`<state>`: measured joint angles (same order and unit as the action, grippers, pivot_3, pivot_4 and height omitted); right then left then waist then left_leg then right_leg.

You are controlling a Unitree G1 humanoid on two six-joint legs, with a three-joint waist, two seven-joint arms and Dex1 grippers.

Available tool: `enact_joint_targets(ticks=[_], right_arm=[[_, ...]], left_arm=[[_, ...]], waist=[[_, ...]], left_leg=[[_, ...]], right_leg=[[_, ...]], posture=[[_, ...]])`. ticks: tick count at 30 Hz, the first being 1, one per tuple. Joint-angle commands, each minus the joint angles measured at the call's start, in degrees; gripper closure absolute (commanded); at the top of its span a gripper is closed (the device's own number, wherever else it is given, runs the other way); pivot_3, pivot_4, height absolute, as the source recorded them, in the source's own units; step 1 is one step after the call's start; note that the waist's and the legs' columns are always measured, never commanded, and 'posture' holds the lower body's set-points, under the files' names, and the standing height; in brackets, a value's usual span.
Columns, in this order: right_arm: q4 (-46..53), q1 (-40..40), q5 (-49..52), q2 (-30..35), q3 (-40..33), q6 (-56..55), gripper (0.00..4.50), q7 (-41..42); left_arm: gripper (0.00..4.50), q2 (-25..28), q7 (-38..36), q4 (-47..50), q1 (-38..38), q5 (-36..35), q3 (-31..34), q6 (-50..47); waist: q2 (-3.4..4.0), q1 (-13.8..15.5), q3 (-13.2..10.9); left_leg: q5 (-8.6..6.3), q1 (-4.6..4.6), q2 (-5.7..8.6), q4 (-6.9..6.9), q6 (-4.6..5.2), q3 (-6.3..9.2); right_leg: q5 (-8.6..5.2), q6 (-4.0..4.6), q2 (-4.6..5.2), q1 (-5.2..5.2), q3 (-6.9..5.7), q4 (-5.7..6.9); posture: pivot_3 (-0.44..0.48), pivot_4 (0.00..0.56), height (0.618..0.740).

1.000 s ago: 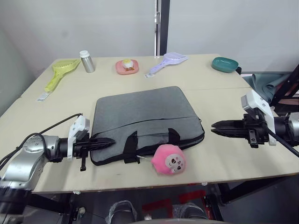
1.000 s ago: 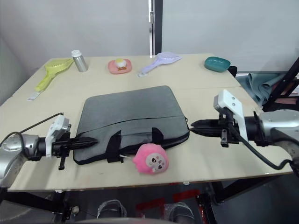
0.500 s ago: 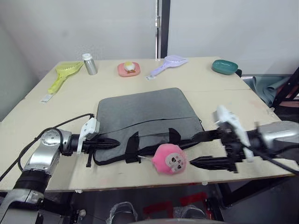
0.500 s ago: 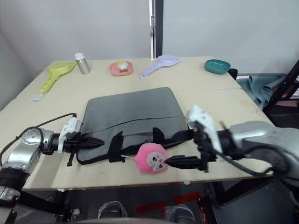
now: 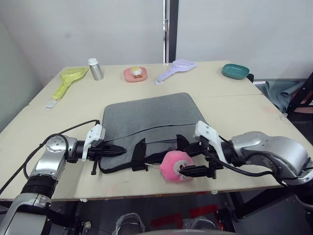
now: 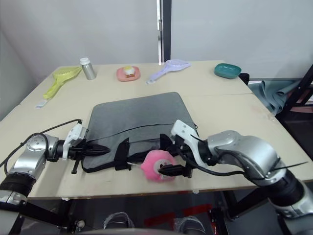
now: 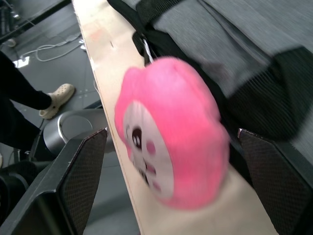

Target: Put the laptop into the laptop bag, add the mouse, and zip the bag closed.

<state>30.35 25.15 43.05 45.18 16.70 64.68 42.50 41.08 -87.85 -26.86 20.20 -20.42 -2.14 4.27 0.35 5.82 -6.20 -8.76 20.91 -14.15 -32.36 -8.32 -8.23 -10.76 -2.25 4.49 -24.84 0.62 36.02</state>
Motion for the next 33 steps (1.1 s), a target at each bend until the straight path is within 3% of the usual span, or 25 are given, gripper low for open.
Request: enact_joint_targets(ticks=[1,2,3,7,15,18,28,33], right_arm=[[-2.61,1.54,-2.54,-2.04,2.43,-1.62,0.03,1.20],[-3.84,1.74,-3.37,-2.58,3.22,-1.81,0.03,1.45],[-4.65,1.84,-4.03,-2.91,3.72,-1.96,0.55,1.73],[-4.85,1.42,-5.95,-2.19,5.41,-2.91,1.82,4.04],[-0.55,-1.70,-3.43,2.29,0.57,-0.47,4.48,6.21],[1.14,-4.31,-3.16,5.87,-2.16,-0.79,4.48,7.04],[-3.41,-8.87,-7.74,16.84,-7.90,-6.72,4.48,11.14],[-12.55,-10.23,-14.83,22.43,-8.77,-14.56,4.48,13.88]], left_arm=[[4.50,-0.62,0.11,-2.39,-1.31,3.20,-2.62,-1.75],[4.50,-0.57,0.11,-3.15,-1.34,3.77,-2.91,-1.40],[4.50,-0.55,0.14,-3.64,-1.40,4.17,-3.11,-1.12],[4.50,-0.83,0.71,-6.94,-2.04,6.83,-4.36,3.43],[4.50,-2.06,1.36,-10.26,-3.25,8.51,-6.09,8.09],[4.50,-2.43,1.44,-10.69,-3.64,8.98,-6.49,9.33],[4.50,-2.16,0.45,-12.22,-4.35,10.69,-7.45,12.14],[4.50,-1.84,0.16,-13.09,-3.76,10.72,-7.25,12.41]], waist=[[0.01,0.00,0.01],[0.01,0.00,0.02],[0.03,0.00,0.02],[0.19,0.00,0.19],[0.62,0.05,0.65],[0.71,0.15,0.72],[0.86,0.02,0.85],[0.92,-0.06,0.88]], left_leg=[[0.00,0.00,0.00,-0.01,0.00,0.00],[0.00,0.01,0.01,-0.01,0.00,0.00],[0.00,0.01,0.01,-0.01,0.00,0.00],[0.00,0.01,0.02,-0.01,0.00,0.00],[-0.01,-0.38,0.05,0.07,0.00,-0.06],[-0.02,-0.82,0.11,0.18,0.00,-0.19],[-0.06,-0.85,0.47,0.43,0.11,-0.34],[-0.07,-0.83,0.52,0.52,0.12,-0.36]], right_leg=[[0.00,0.00,0.00,0.00,0.00,0.00],[0.00,0.00,0.02,0.00,0.00,0.00],[0.00,0.00,0.02,0.00,0.00,0.00],[0.00,0.00,0.03,0.00,0.00,-0.01],[-0.10,-0.22,0.06,0.20,0.12,0.02],[-0.58,-1.01,0.06,0.49,0.32,-0.03],[-0.74,-1.35,0.06,0.55,1.00,-0.30],[-0.78,-1.42,0.08,0.54,1.01,-0.43]], posture=[[0.000,0.150,0.740],[0.000,0.150,0.740],[0.000,0.150,0.740],[0.000,0.150,0.740],[0.000,0.150,0.740],[0.000,0.150,0.740],[0.000,0.150,0.740],[0.000,0.150,0.740]])
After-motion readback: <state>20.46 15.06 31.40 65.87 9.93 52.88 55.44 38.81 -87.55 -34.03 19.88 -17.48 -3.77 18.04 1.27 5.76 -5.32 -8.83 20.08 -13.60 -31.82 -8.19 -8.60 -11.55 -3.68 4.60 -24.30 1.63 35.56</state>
